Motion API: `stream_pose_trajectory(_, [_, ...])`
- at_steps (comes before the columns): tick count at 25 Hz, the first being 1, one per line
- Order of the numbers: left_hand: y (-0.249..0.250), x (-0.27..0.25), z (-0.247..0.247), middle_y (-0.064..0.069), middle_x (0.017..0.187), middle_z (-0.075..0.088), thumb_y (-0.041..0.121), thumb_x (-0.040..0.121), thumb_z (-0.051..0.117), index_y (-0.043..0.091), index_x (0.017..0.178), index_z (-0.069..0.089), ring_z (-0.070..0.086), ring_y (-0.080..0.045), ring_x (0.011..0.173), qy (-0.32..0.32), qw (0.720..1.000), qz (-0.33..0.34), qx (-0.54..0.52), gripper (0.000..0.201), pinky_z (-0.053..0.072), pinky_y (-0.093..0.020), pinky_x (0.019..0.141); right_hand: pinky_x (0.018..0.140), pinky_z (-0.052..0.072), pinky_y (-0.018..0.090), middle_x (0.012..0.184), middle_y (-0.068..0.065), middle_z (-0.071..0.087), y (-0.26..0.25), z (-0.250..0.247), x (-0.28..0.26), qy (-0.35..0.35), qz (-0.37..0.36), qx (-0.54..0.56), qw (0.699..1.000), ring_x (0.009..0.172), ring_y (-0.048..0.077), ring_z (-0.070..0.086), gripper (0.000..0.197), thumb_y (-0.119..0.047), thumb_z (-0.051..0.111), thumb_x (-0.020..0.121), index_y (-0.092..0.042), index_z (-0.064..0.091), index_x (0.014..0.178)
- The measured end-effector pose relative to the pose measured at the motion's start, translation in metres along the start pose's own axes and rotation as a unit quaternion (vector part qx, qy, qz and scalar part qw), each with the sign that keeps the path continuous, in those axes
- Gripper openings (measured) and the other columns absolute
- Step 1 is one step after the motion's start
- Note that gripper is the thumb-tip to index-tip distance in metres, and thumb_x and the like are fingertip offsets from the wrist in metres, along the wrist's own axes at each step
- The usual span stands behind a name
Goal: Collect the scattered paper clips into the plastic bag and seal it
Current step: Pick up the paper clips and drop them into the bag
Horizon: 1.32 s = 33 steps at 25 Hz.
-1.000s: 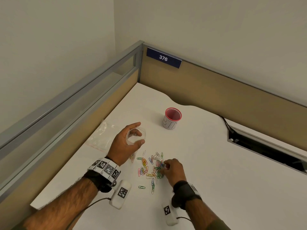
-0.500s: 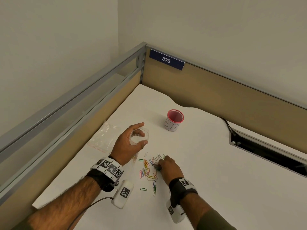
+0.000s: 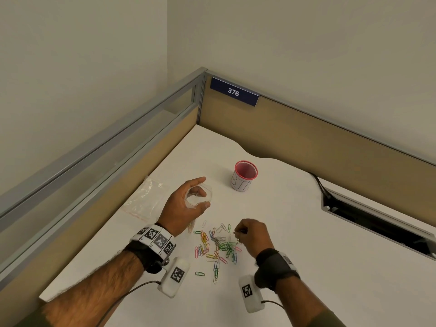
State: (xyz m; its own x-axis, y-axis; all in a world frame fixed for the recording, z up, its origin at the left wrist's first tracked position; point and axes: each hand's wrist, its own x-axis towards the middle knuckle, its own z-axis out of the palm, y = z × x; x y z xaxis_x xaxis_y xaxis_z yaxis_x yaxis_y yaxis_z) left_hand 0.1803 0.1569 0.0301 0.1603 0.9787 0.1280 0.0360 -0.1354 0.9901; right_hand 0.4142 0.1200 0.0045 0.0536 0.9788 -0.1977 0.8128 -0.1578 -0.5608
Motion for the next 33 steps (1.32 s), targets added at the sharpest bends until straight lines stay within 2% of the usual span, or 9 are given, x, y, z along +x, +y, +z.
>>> stream_pose_trajectory(3, [0.0, 0.001, 0.002, -0.004, 0.101, 0.067, 0.016, 0.077, 0.077, 0.026, 0.135, 0.055, 0.063, -0.016, 0.11, -0.005, 1.0, 0.004, 0.007, 0.063, 0.044, -0.029, 0.107, 0.061, 0.055, 0.017, 0.075, 0.007, 0.071, -0.034, -0.04, -0.008, 0.035, -0.028, 0.125, 0.991, 0.063, 0.016, 0.066, 0.008, -0.002, 0.071, 0.08, -0.01, 0.07, 0.079])
stream_pose_trajectory(7, [0.002, 0.001, 0.007, -0.003, 0.101, 0.067, 0.01, 0.079, 0.078, 0.026, 0.135, 0.055, 0.062, -0.016, 0.112, -0.009, 1.0, 0.002, 0.028, 0.063, 0.044, -0.026, 0.105, 0.069, 0.06, 0.023, 0.079, 0.005, 0.073, -0.092, -0.085, -0.016, 0.058, -0.111, 0.186, 0.975, 0.067, 0.016, 0.07, 0.005, -0.005, 0.073, 0.081, -0.007, 0.072, 0.086])
stream_pose_trajectory(11, [0.006, 0.001, 0.009, 0.0, 0.102, 0.067, 0.01, 0.081, 0.078, 0.029, 0.134, 0.054, 0.062, -0.013, 0.113, -0.015, 0.998, 0.009, 0.053, 0.061, 0.046, -0.026, 0.101, 0.069, 0.057, 0.016, 0.079, -0.001, 0.07, -0.134, -0.099, -0.014, 0.03, -0.175, 0.157, 0.972, 0.067, 0.007, 0.067, 0.007, -0.008, 0.072, 0.083, -0.01, 0.072, 0.089])
stream_pose_trajectory(16, [0.008, 0.001, 0.009, 0.008, 0.112, 0.069, 0.026, 0.077, 0.078, 0.029, 0.126, 0.057, 0.063, -0.008, 0.113, -0.009, 0.998, 0.016, 0.067, 0.053, 0.049, -0.025, 0.098, 0.075, 0.059, 0.024, 0.089, 0.002, 0.071, -0.158, -0.081, -0.002, 0.011, -0.212, 0.083, 0.974, 0.078, 0.013, 0.067, 0.007, -0.011, 0.072, 0.083, -0.011, 0.072, 0.09])
stream_pose_trajectory(20, [0.014, 0.0, 0.014, 0.016, 0.111, 0.068, 0.005, 0.081, 0.074, 0.031, 0.119, 0.059, 0.063, 0.004, 0.107, 0.002, 0.998, 0.018, 0.058, 0.049, 0.048, -0.01, 0.09, 0.083, 0.058, 0.038, 0.097, 0.005, 0.07, -0.164, -0.062, 0.001, -0.018, -0.198, -0.031, 0.98, 0.087, 0.02, 0.065, 0.008, -0.013, 0.069, 0.085, -0.012, 0.071, 0.092])
stream_pose_trajectory(24, [0.013, 0.0, 0.014, 0.019, 0.104, 0.067, 0.001, 0.08, 0.074, 0.039, 0.11, 0.057, 0.061, 0.012, 0.1, -0.001, 0.998, 0.014, 0.058, 0.051, 0.046, -0.005, 0.085, 0.082, 0.058, 0.036, 0.097, 0.005, 0.07, -0.166, -0.062, -0.003, -0.005, -0.205, -0.035, 0.978, 0.087, 0.02, 0.065, 0.011, -0.014, 0.065, 0.088, -0.012, 0.07, 0.097])
stream_pose_trajectory(28, [0.003, -0.002, 0.007, 0.0, 0.101, 0.068, 0.009, 0.08, 0.078, 0.025, 0.131, 0.056, 0.063, -0.01, 0.11, -0.011, 0.999, 0.007, 0.041, 0.058, 0.045, -0.017, 0.099, 0.077, 0.054, 0.025, 0.092, 0.001, 0.069, -0.141, -0.075, 0.002, 0.093, -0.215, 0.024, 0.972, 0.083, 0.015, 0.064, 0.009, -0.014, 0.062, 0.09, -0.013, 0.07, 0.094])
stream_pose_trajectory(30, [0.0, -0.005, 0.002, -0.001, 0.1, 0.067, 0.01, 0.079, 0.078, 0.025, 0.135, 0.055, 0.063, -0.013, 0.11, -0.008, 0.999, 0.004, 0.034, 0.062, 0.044, -0.018, 0.101, 0.08, 0.053, 0.027, 0.095, 0.001, 0.07, -0.103, -0.066, 0.015, 0.106, -0.168, -0.006, 0.98, 0.086, 0.015, 0.064, 0.01, -0.013, 0.062, 0.089, -0.014, 0.07, 0.095])
stream_pose_trajectory(33, [-0.005, -0.009, -0.008, -0.003, 0.1, 0.066, 0.008, 0.08, 0.077, 0.024, 0.136, 0.054, 0.063, -0.014, 0.109, -0.004, 1.0, 0.004, 0.029, 0.063, 0.044, -0.016, 0.099, 0.091, 0.05, 0.034, 0.111, 0.007, 0.066, -0.032, -0.03, 0.03, 0.022, -0.042, -0.106, 0.993, 0.103, 0.024, 0.062, 0.018, -0.012, 0.058, 0.09, -0.013, 0.068, 0.105])
